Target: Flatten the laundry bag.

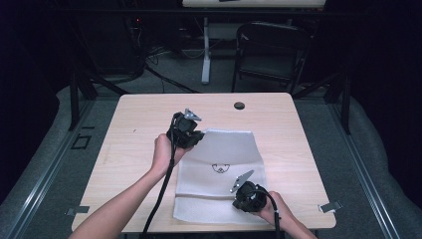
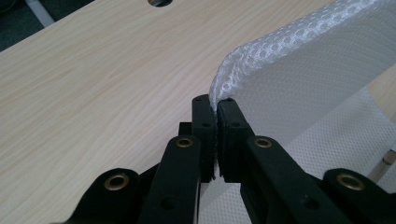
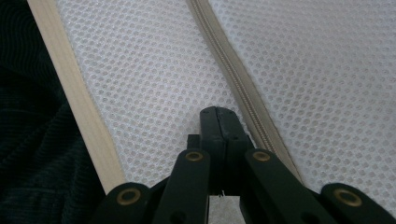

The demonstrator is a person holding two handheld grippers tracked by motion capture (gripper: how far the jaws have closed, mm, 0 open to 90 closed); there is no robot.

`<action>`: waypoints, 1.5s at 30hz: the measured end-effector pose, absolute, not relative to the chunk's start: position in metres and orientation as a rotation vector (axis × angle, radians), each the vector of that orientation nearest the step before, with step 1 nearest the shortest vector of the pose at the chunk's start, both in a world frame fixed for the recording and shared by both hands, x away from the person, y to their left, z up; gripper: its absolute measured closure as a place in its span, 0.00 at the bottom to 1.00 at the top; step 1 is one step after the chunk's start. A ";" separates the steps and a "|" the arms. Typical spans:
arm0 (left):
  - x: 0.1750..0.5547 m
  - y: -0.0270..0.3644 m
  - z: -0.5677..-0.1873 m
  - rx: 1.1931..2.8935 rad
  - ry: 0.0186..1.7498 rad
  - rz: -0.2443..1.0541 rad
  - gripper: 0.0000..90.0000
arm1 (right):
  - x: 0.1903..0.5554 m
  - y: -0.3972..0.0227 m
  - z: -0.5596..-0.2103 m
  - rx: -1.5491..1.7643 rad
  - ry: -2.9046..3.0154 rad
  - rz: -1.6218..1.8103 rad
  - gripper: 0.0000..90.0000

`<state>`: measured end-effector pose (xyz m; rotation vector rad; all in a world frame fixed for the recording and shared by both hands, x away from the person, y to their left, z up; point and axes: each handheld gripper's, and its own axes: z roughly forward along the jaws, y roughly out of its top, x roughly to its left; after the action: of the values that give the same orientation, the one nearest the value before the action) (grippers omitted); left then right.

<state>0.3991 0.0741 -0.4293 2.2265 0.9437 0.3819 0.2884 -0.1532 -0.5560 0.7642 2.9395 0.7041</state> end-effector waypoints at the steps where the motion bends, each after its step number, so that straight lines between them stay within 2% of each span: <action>1: 0.401 0.074 -0.429 2.228 0.945 0.386 0.97 | 0.288 -0.153 -0.556 0.757 2.943 0.699 1.00; 45: 0.479 0.049 -0.486 2.176 1.138 0.519 0.96 | 0.294 -0.141 -0.559 0.843 2.883 0.771 1.00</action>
<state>0.4786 0.0491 -0.4860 2.1760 1.1376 0.5186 0.2941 -0.1413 -0.5589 0.8426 2.8831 0.7706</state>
